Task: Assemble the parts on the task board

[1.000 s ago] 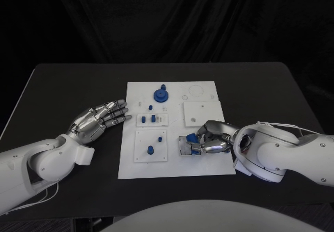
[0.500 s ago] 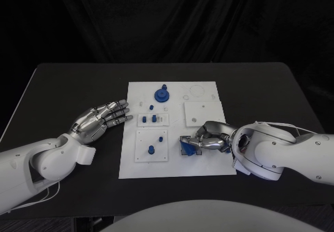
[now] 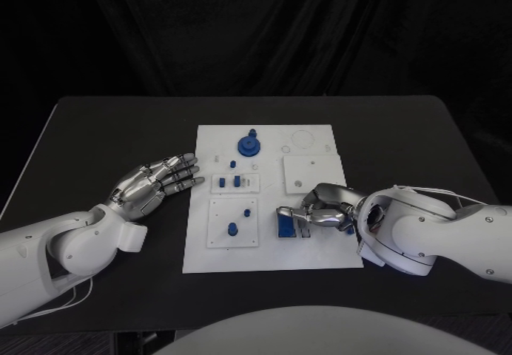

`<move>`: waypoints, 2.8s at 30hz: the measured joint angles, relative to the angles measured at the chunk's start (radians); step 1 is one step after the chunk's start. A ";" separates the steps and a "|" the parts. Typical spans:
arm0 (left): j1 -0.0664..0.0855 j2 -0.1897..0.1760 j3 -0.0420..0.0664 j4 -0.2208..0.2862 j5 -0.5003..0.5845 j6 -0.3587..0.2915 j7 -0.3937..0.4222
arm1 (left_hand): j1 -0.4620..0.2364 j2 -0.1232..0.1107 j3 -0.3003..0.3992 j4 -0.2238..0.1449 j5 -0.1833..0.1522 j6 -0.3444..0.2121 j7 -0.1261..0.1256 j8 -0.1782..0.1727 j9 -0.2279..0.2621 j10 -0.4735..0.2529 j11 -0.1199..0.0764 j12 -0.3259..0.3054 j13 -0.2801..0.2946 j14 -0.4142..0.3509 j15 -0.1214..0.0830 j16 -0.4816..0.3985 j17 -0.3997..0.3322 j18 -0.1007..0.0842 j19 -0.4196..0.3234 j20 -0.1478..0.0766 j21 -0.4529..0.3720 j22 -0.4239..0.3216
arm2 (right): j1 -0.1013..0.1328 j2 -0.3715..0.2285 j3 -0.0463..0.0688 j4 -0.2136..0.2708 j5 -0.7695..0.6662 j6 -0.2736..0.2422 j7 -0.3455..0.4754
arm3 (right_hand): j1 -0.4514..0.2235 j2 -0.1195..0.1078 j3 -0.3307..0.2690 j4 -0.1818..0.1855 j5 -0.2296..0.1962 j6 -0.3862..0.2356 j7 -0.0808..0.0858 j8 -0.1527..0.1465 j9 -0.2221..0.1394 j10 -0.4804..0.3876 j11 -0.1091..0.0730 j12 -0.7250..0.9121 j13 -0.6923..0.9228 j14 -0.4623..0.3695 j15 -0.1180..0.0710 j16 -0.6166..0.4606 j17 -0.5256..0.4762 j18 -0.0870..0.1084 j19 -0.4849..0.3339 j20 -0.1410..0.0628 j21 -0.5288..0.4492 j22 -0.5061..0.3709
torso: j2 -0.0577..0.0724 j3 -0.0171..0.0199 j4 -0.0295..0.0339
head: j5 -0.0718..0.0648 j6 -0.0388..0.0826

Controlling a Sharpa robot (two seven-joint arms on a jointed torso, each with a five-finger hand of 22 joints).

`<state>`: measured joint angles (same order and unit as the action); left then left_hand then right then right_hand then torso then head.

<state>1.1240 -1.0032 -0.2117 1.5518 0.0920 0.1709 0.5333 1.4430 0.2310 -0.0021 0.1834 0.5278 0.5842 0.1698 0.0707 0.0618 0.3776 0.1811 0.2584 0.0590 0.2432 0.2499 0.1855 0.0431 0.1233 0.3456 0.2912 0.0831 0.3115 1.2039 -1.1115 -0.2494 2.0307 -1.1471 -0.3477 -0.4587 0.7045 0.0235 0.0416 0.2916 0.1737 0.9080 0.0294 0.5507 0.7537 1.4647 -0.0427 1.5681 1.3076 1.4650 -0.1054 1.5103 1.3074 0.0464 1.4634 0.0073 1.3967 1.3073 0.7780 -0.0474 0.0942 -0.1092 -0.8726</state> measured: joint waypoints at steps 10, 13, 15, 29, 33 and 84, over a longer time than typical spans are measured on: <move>-0.001 -0.002 0.000 0.000 0.000 0.002 -0.002 | 0.000 0.000 0.002 -0.002 0.000 0.000 0.000 0.000 0.000 0.000 0.000 0.000 0.000 0.000 0.000 0.000 0.000 0.000 0.000 0.000 0.000 0.000 | -0.005 -0.038 0.000 0.021 -0.004 0.003 0.034 | 0.243 -0.027 -0.047 -0.022 0.154 0.009 -0.006 0.031 0.029 0.000 0.000 0.000 0.000 0.000 0.000 0.000 0.000 0.000 0.000 0.000 0.000 0.000 | 0.000 0.0001 -0.0012 | 0.008 0.000; -0.002 -0.002 0.000 0.000 0.000 0.002 -0.003 | 0.000 0.000 0.004 -0.004 0.000 0.000 0.000 0.000 0.000 0.000 0.000 0.000 0.000 0.000 0.000 0.000 0.000 0.000 0.000 0.000 0.000 0.000 | -0.011 -0.048 0.000 0.030 -0.008 0.012 0.045 | 0.277 -0.032 -0.066 -0.023 0.134 0.009 -0.006 0.060 0.054 0.000 0.000 0.000 0.000 0.000 0.000 0.000 0.000 0.000 0.000 0.000 0.000 0.000 | 0.000 0.0001 -0.0012 | 0.007 0.000; -0.002 -0.002 0.000 0.000 0.000 0.002 -0.003 | 0.000 0.000 0.004 -0.004 0.000 0.000 0.000 0.000 0.000 0.000 0.000 0.000 0.000 0.000 0.000 0.000 0.000 0.000 0.000 0.000 0.000 0.000 | -0.014 -0.051 0.000 0.035 -0.012 0.020 0.050 | 0.282 -0.032 -0.072 -0.021 0.129 0.009 -0.006 0.071 0.065 0.000 0.000 0.000 0.000 0.000 0.000 0.000 0.000 0.000 0.000 0.000 0.002 0.000 | 0.000 0.0003 -0.0012 | 0.006 0.000; -0.003 -0.002 0.000 -0.001 0.000 0.002 -0.007 | 0.000 0.000 0.004 -0.004 0.000 0.000 0.000 0.000 0.000 0.000 0.000 0.000 0.000 0.000 0.000 0.000 0.000 0.000 0.000 0.000 0.000 0.000 | -0.018 -0.052 0.000 0.033 -0.034 0.058 0.065 | 0.337 -0.025 -0.127 -0.013 0.057 -0.002 -0.024 0.156 0.152 0.000 -0.011 0.000 0.000 0.004 -0.004 0.000 0.000 0.000 0.004 -0.004 0.004 0.000 | -0.001 -0.0006 -0.0022 | 0.011 0.000; -0.003 -0.002 0.000 -0.001 0.000 0.002 -0.008 | 0.000 0.000 0.004 -0.004 0.000 0.000 0.000 0.000 0.000 0.000 0.000 0.000 0.000 0.000 0.000 0.000 0.000 0.000 0.000 0.000 0.000 0.000 | -0.018 -0.051 0.000 0.030 -0.036 0.061 0.065 | 0.351 -0.010 -0.130 -0.016 0.057 -0.006 -0.027 0.164 0.160 0.004 -0.015 0.000 0.000 0.001 -0.006 0.000 0.000 0.000 0.004 -0.004 0.004 0.000 | -0.001 -0.0008 -0.0014 | 0.009 0.000; -0.005 -0.001 0.000 -0.004 0.000 0.006 -0.017 | -0.005 -0.005 0.004 -0.004 0.000 0.000 0.000 0.000 -0.001 0.003 0.003 0.005 0.000 0.000 0.000 0.000 0.000 0.000 0.000 0.000 0.000 0.000 | -0.011 -0.129 0.000 0.055 -0.055 0.078 0.059 | 0.553 0.001 -0.148 -0.038 -0.018 -0.038 -0.023 0.133 0.164 0.003 -0.021 0.000 0.001 0.001 -0.013 0.000 0.000 0.000 0.004 -0.018 0.001 0.000 | 0.000 0.0004 -0.0002 | 0.007 0.000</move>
<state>1.1187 -1.0045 -0.2117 1.5473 0.0920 0.1768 0.5161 1.4377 0.2256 0.0019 0.1794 0.5277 0.5842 0.1698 0.0707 0.0613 0.3809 0.1843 0.2632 0.0594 0.2432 0.2499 0.1855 0.0431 0.1233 0.3456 0.2911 0.0831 0.3118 1.1933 -1.2404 -0.2494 2.0860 -1.2025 -0.2694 -0.4000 1.2578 0.0245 -0.1061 0.2535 0.1557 0.8696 0.0061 0.6841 0.9174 1.4682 -0.0637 1.5682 1.3089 1.4657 -0.1185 1.5103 1.3073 0.0466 1.4670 -0.0108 1.3979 1.3073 0.7778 -0.0470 0.0941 -0.1022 -0.8726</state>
